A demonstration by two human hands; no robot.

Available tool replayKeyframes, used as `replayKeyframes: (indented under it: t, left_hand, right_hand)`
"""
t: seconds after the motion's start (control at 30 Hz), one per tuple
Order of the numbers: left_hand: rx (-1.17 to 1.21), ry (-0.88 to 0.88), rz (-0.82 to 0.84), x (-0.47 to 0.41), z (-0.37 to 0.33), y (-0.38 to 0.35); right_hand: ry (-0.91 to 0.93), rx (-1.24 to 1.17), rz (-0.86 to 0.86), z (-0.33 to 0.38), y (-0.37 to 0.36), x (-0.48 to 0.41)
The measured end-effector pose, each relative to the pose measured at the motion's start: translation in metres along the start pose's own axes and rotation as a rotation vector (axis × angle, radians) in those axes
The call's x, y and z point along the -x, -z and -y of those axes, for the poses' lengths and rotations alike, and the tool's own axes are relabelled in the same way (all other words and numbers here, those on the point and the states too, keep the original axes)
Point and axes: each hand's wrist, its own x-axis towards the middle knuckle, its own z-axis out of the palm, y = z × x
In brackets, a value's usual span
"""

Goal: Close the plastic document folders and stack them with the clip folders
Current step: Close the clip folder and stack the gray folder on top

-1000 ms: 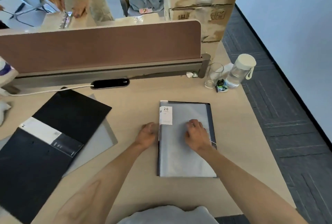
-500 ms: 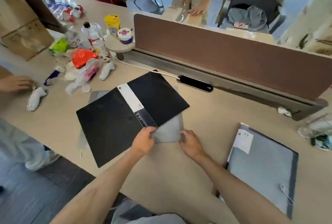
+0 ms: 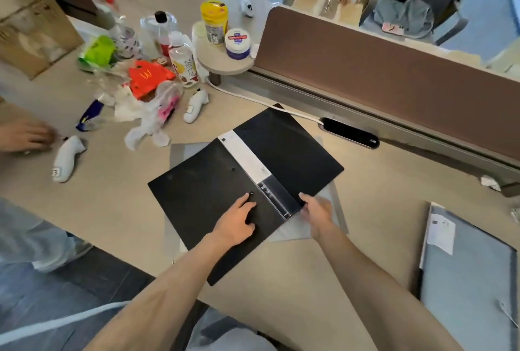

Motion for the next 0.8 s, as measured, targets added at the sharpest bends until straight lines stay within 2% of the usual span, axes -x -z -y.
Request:
replayKeyframes:
  t: [0.17, 0.27, 0.47, 0.67, 0.8]
  left_hand:
    - [-0.055, -0.027, 0.084, 0.002, 0.01, 0.009]
    - [0.0, -0.029, 0.066, 0.006, 0.003, 0.019]
    - [0.182, -0.004, -0.208, 0.027, -0.017, 0.031]
    - [0.464, 0.125, -0.438, 0.062, -0.053, 0.04]
    - [0.647, 0.159, -0.523, 0.082, -0.088, 0.044]
  right_hand:
    - [-0.001, -0.198, 0.015, 0.027, 0.001, -0.004]
    - [0.044, -0.271, 0.134, 0.046, 0.003, 0.004]
    - [0.16, -0.198, 0.262, 0.066, 0.009, 0.035]
    - [0.218, -0.381, 0.379, 0.071, 0.041, 0.078]
    - [0.221, -0.489, 0.524, 0.073, 0.062, 0.104]
